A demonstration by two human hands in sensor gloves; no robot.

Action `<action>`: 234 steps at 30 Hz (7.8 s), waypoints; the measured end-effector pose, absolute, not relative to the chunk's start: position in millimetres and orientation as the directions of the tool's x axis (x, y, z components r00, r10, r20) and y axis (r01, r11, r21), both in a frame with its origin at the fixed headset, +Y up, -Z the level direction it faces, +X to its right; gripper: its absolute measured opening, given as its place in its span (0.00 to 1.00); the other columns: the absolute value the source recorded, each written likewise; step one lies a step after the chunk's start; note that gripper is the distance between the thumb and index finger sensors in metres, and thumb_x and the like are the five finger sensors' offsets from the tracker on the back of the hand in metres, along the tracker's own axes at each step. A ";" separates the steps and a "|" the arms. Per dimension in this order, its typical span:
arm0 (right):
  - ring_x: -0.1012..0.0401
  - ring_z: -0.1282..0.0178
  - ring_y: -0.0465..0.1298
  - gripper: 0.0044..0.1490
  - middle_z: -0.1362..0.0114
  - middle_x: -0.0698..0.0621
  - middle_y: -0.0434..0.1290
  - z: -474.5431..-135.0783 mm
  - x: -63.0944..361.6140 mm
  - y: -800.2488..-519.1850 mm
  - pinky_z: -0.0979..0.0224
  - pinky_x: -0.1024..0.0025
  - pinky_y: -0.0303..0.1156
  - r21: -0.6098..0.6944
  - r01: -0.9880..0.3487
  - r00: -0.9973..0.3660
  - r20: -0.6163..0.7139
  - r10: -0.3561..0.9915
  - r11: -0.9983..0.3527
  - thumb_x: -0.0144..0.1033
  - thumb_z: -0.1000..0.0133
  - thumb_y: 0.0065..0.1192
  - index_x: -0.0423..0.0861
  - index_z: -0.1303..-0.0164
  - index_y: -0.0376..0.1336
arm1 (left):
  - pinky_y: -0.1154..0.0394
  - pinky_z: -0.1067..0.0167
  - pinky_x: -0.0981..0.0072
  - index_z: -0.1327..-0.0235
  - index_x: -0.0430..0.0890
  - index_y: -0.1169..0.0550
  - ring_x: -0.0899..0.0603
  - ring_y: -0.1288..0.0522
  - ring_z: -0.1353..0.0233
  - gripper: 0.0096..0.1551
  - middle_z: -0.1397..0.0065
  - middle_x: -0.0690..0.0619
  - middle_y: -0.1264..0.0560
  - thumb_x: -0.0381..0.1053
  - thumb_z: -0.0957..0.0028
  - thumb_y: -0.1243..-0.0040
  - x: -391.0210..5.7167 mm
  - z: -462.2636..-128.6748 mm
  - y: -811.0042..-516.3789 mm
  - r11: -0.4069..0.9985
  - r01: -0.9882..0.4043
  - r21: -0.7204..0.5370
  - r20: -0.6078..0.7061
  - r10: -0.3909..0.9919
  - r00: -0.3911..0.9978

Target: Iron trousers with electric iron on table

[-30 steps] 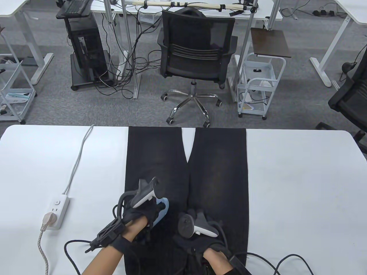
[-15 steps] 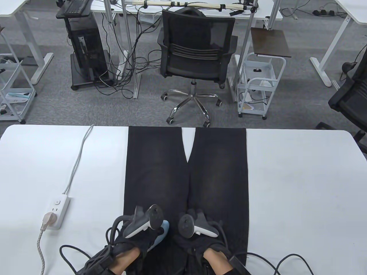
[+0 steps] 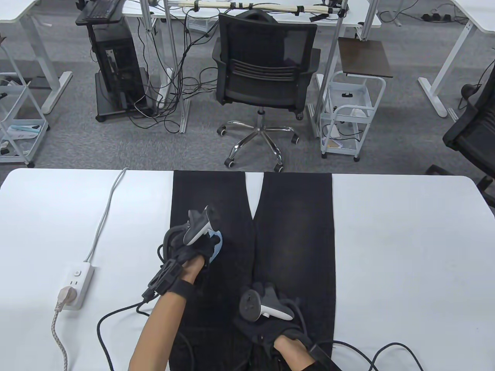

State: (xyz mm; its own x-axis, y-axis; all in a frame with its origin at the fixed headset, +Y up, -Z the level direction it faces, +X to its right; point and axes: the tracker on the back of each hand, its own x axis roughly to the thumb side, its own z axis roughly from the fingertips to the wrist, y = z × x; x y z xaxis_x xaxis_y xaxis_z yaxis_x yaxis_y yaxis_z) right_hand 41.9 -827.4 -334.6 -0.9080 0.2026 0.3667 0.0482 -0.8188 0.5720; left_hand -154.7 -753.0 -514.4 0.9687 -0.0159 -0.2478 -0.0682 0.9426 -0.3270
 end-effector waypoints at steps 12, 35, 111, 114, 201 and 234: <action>0.28 0.26 0.19 0.55 0.22 0.28 0.13 -335.0 42.1 -828.0 0.35 0.19 0.27 0.594 0.035 -0.906 0.357 0.225 -0.804 0.60 0.35 0.31 0.42 0.23 0.13 | 0.19 0.49 0.47 0.51 0.41 0.26 0.52 0.16 0.66 0.31 0.68 0.56 0.19 0.65 0.53 0.44 -161.5 -515.4 -753.2 0.925 -0.105 -0.365 -0.170 0.044 0.984; 0.30 0.25 0.20 0.56 0.21 0.30 0.15 -338.1 45.7 -826.7 0.33 0.21 0.28 0.587 0.027 -0.914 0.343 0.218 -0.809 0.61 0.36 0.32 0.43 0.22 0.14 | 0.19 0.50 0.46 0.51 0.40 0.25 0.51 0.16 0.66 0.31 0.68 0.54 0.18 0.64 0.52 0.43 -135.3 -330.3 -754.1 0.913 0.015 -0.407 0.209 0.078 0.975; 0.27 0.20 0.45 0.45 0.15 0.27 0.36 -326.9 237.8 -810.7 0.29 0.24 0.47 0.420 -0.111 -0.987 0.058 0.148 -0.901 0.40 0.36 0.40 0.37 0.17 0.31 | 0.19 0.49 0.47 0.50 0.42 0.25 0.52 0.15 0.65 0.32 0.67 0.55 0.17 0.66 0.55 0.43 54.9 -326.5 -744.0 0.921 0.165 -0.352 0.570 0.071 0.819; 0.26 0.21 0.36 0.46 0.16 0.29 0.29 -330.6 236.9 -820.1 0.29 0.22 0.44 0.475 -0.078 -0.992 0.050 0.115 -0.876 0.41 0.36 0.39 0.38 0.17 0.29 | 0.20 0.47 0.47 0.48 0.42 0.25 0.51 0.16 0.64 0.33 0.66 0.55 0.17 0.66 0.54 0.44 63.2 -326.1 -751.2 0.918 0.206 -0.339 0.576 0.030 0.817; 0.28 0.22 0.27 0.47 0.18 0.29 0.21 -336.3 234.7 -821.5 0.31 0.21 0.38 0.565 -0.133 -0.983 0.028 0.180 -0.814 0.43 0.34 0.37 0.39 0.18 0.23 | 0.18 0.50 0.47 0.53 0.41 0.25 0.52 0.16 0.67 0.29 0.69 0.55 0.18 0.64 0.52 0.42 65.9 -431.8 -755.9 0.852 0.027 -0.524 0.278 0.141 0.950; 0.27 0.22 0.27 0.46 0.18 0.28 0.21 -337.0 234.8 -821.5 0.31 0.21 0.37 0.573 -0.128 -0.984 0.031 0.178 -0.809 0.40 0.34 0.36 0.37 0.18 0.24 | 0.21 0.44 0.47 0.46 0.42 0.27 0.51 0.17 0.62 0.33 0.64 0.55 0.19 0.66 0.50 0.44 66.0 -475.9 -756.0 0.933 0.062 -0.353 0.205 0.012 0.979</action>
State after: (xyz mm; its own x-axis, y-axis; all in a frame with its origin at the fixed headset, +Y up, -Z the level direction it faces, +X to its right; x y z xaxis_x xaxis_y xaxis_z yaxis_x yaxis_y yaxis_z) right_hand 234.8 -821.5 -337.0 -0.9836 0.1779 0.0310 -0.1283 -0.8094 0.5731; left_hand 66.0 -756.0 -475.9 0.9787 0.0121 0.2048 0.0624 0.9334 -0.3534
